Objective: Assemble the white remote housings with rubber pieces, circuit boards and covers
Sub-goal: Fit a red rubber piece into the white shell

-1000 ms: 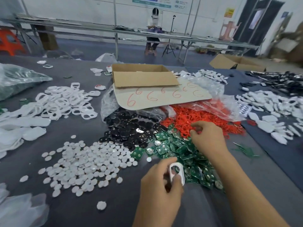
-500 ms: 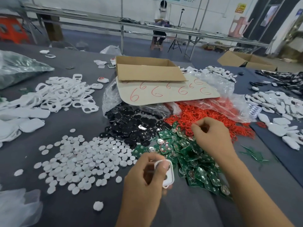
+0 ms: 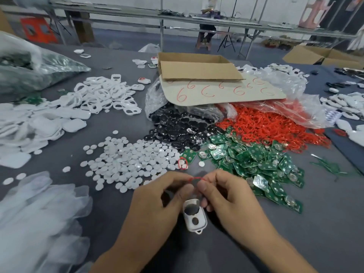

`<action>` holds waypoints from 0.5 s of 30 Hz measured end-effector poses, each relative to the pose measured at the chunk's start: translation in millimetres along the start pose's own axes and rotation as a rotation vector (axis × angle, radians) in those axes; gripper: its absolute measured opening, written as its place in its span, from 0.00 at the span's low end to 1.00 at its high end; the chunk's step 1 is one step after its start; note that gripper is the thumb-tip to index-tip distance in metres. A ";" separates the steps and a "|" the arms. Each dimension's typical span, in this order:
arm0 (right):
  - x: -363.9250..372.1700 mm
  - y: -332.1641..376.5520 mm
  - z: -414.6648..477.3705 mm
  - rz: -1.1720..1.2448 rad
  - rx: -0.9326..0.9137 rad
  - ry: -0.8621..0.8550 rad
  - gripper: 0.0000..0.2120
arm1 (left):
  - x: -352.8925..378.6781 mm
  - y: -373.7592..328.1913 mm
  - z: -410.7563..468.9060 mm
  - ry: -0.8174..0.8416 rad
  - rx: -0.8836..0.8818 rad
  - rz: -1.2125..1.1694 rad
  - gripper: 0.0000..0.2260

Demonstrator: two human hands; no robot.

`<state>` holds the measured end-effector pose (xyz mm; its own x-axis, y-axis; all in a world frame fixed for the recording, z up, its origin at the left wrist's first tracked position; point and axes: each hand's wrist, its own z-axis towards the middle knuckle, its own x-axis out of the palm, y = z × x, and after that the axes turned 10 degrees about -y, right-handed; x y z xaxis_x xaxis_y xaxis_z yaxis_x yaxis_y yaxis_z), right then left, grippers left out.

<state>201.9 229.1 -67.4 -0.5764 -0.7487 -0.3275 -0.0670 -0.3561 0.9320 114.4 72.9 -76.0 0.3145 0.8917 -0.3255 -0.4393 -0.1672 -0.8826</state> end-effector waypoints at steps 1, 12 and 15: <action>0.0 -0.6 -0.8 0.023 -0.004 0.023 0.08 | 1.1 1.1 -0.6 -0.017 -0.013 -0.022 0.06; -7.6 -8.2 -2.1 -0.085 -0.146 0.171 0.05 | 1.9 12.5 1.2 0.050 -0.052 -0.167 0.09; -10.0 -9.2 -1.4 -0.084 -0.153 0.207 0.06 | 3.0 13.8 0.6 0.074 -0.034 -0.163 0.09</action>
<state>209.4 239.1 -73.0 -0.3945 -0.8058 -0.4417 0.0252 -0.4900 0.8714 108.8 73.5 -88.9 0.4405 0.8753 -0.1996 -0.3488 -0.0381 -0.9364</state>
